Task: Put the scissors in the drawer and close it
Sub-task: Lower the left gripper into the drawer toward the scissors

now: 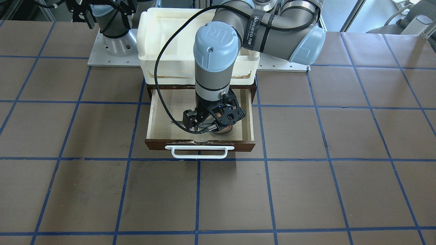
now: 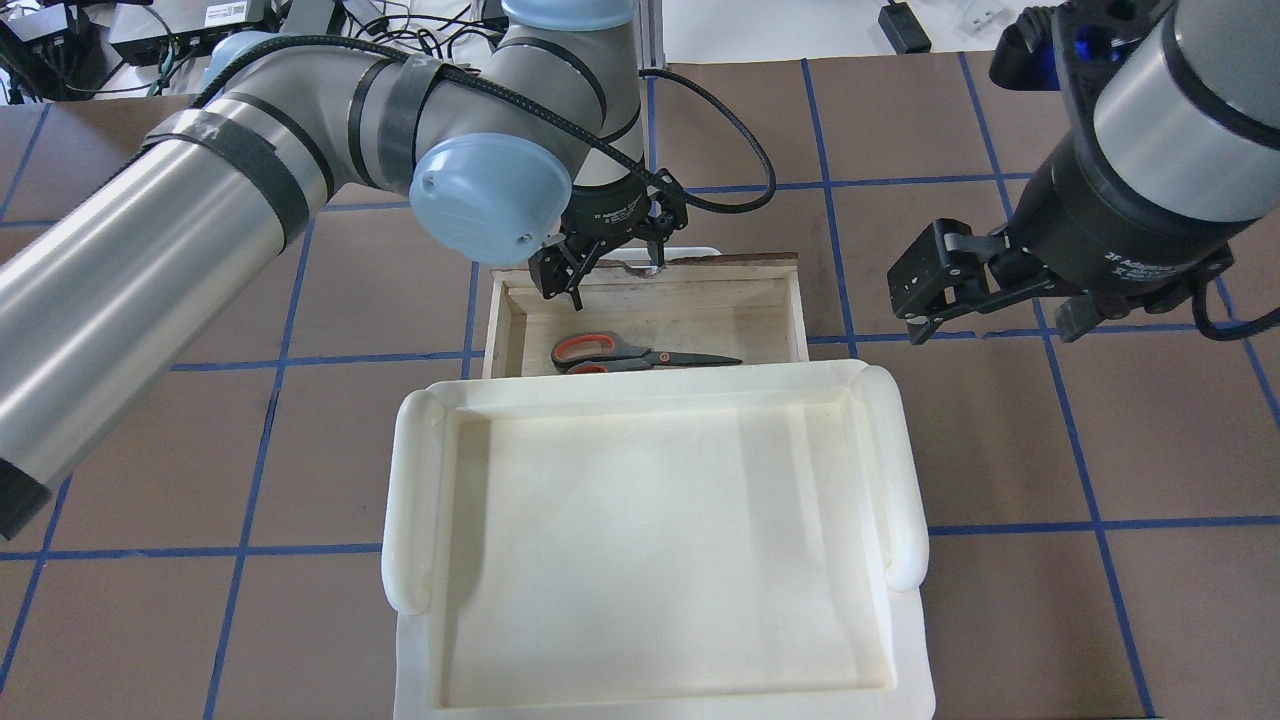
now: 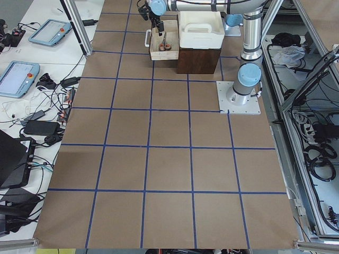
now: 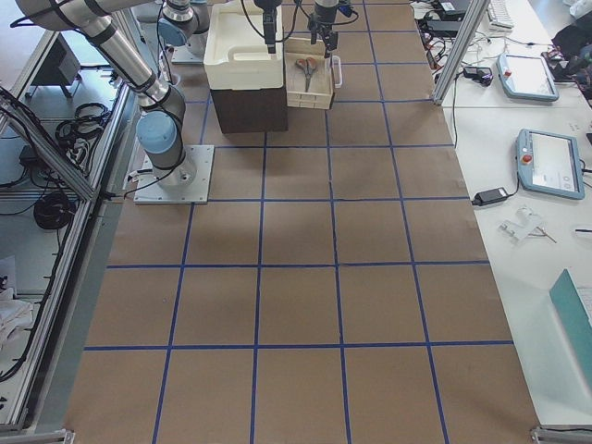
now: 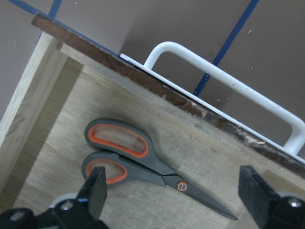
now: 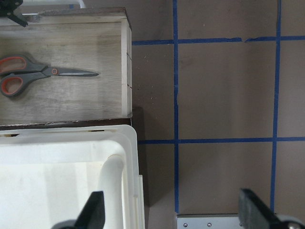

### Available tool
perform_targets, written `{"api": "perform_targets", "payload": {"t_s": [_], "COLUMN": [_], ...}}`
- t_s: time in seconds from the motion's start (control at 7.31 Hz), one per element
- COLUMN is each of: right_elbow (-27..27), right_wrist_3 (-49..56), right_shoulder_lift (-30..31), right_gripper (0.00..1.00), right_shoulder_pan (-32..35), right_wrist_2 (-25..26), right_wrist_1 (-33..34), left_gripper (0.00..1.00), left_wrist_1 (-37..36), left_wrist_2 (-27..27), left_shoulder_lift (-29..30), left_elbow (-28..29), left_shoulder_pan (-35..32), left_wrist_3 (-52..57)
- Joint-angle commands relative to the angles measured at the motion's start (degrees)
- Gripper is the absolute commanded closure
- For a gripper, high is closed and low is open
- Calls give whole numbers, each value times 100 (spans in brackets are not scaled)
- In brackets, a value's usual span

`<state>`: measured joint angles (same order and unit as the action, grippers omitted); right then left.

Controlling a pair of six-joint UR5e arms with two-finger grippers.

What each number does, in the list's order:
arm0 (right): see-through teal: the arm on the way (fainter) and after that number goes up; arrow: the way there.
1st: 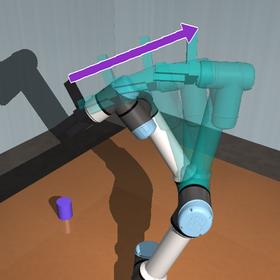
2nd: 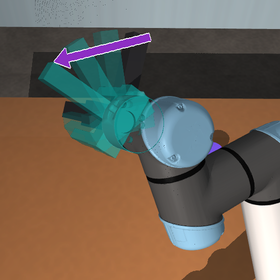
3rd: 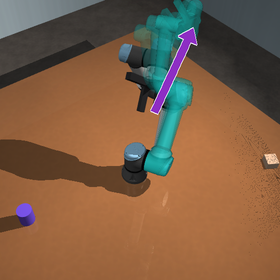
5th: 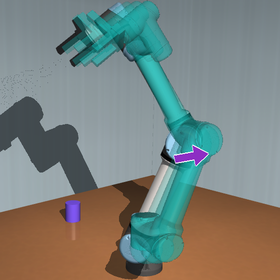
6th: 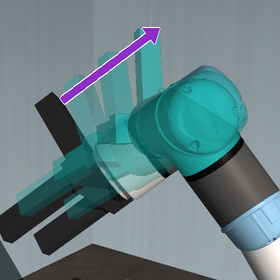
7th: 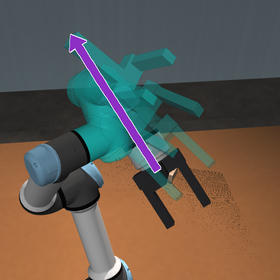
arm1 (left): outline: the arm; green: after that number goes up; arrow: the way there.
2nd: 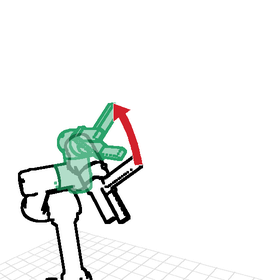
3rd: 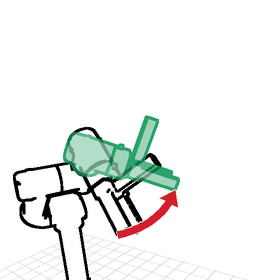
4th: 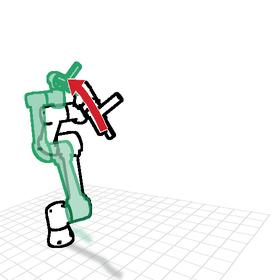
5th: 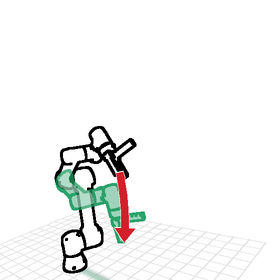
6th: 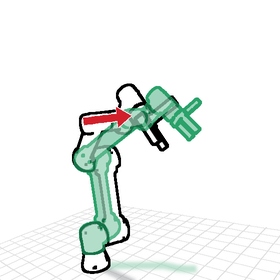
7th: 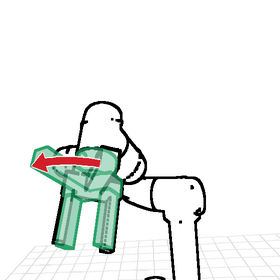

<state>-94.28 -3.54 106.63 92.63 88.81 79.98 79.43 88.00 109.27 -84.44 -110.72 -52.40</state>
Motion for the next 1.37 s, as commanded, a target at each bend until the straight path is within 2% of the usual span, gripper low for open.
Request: {"api": "perform_targets", "payload": {"t_s": [0.0,0.41,0.55,0.68,0.82,1.23], "right_elbow": [15,77,120,382,602,639], "right_wrist_3": [28,107,-14,-15,-15,2], "right_shoulder_lift": [-125,-309,-449,-537,-738,-942], "right_gripper": [0,0,0,0,0,0], "right_shoulder_pan": [1,-17,-17,-17,0,9], "right_wrist_2": [31,4,-48,-57,-66,-48], "right_wrist_1": [-97,8,479,753,721,747], "left_gripper": [2,2,2,4,4,4], "left_wrist_1": [55,-15,-15,-24,-24,-174], "left_wrist_2": [-20,-38,-38,-38,-29,-29], "left_shoulder_lift": [-2,-72,-159,-82,-90,-11], "left_elbow": [-81,-477,-564,-583,-600,-627], "left_shoulder_pan": [-19,-19,-37,-72,-90,-107], "left_wrist_3": [-364,-411,-420,-516,-534,-622]}}
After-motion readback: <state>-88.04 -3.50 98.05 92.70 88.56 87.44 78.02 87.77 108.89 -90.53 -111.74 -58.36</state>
